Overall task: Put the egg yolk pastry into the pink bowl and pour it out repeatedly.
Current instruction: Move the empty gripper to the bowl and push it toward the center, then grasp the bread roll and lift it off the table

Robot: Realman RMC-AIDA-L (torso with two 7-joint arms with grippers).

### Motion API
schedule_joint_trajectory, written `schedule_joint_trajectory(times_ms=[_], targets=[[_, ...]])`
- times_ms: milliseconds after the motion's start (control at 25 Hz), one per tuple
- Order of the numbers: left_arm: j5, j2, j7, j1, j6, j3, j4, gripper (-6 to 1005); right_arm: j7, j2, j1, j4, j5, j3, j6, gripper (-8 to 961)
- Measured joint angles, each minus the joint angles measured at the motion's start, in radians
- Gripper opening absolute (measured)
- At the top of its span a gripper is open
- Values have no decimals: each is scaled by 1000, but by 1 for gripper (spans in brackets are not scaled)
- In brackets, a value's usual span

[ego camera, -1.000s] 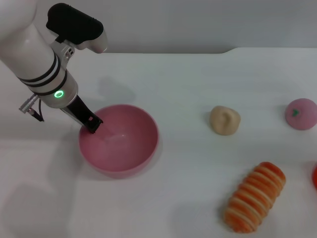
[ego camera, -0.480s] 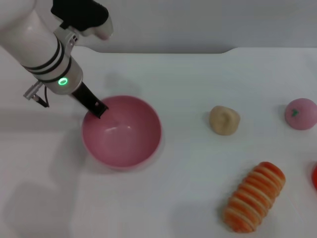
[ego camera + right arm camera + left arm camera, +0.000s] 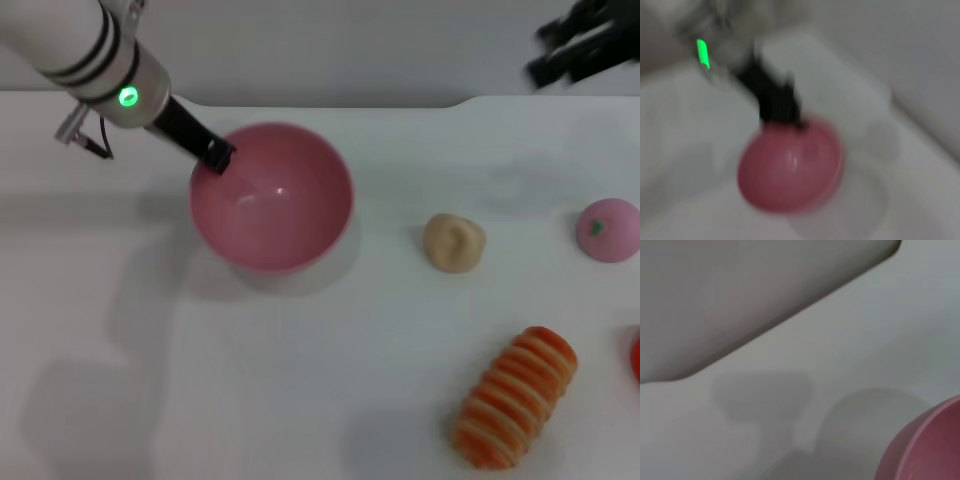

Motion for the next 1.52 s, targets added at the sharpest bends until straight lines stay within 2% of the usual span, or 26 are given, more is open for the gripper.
schedule_joint_trajectory(times_ms=[40, 120, 200, 280, 320, 560, 720, 920, 1320, 1440, 1520], targets=[[-1, 1, 0, -8, 14, -16, 6, 42, -7, 29, 27, 18, -66, -20, 17, 569], [-1, 3, 1, -25, 44, -38, 19, 42, -30, 109, 58, 28, -211, -42, 96, 568], [-1, 3, 1, -41, 67, -54, 28, 42, -41, 180, 74, 37, -341, -64, 183, 567], [-1, 3, 2, -50, 88, -59, 44, 42, -42, 238, 83, 52, -442, -83, 265, 565], [-1, 3, 2, -51, 95, -59, 53, 42, -39, 280, 89, 89, -509, -104, 343, 565], [-2, 0, 3, -52, 127, -63, 104, 42, -37, 303, 100, 199, -530, -150, 470, 561], [-2, 0, 3, -54, 133, -57, 105, 42, -23, 309, 97, 243, -531, -171, 521, 558], [-2, -2, 3, -57, 138, -55, 107, 42, 25, 311, 91, 297, -537, -229, 593, 555], [-2, -4, 3, -57, 137, -45, 107, 42, 30, 314, 85, 331, -538, -247, 633, 548], [-3, -5, 3, -55, 139, -45, 107, 42, 30, 315, 85, 333, -539, -253, 631, 304], [-3, -5, 3, -54, 139, -45, 107, 42, 30, 315, 85, 333, -540, -259, 627, 268]])
